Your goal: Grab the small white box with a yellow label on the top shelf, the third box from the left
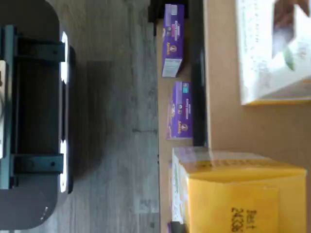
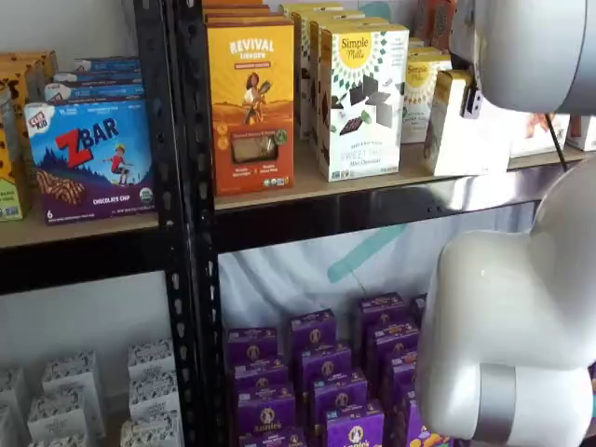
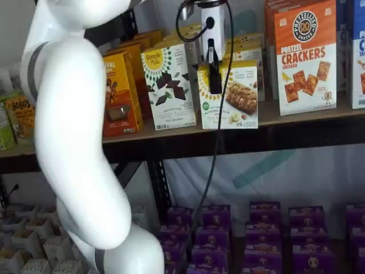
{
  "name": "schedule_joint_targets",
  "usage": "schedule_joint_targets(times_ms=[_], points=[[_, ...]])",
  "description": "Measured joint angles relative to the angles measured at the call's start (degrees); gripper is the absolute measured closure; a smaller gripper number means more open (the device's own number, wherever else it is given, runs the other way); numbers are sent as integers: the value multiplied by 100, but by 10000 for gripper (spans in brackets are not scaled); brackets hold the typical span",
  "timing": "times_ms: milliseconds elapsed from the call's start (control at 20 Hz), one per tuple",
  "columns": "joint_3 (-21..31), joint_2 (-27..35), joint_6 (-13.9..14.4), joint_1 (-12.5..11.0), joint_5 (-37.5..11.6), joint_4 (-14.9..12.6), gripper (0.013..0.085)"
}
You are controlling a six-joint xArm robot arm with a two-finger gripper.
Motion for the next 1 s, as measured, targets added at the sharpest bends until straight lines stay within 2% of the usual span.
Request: schedule_joint_targets(times_ms=[650, 1000], points=[[751, -890, -236, -228, 336, -145, 610], [1154, -1317, -224, -196, 475, -256, 610]])
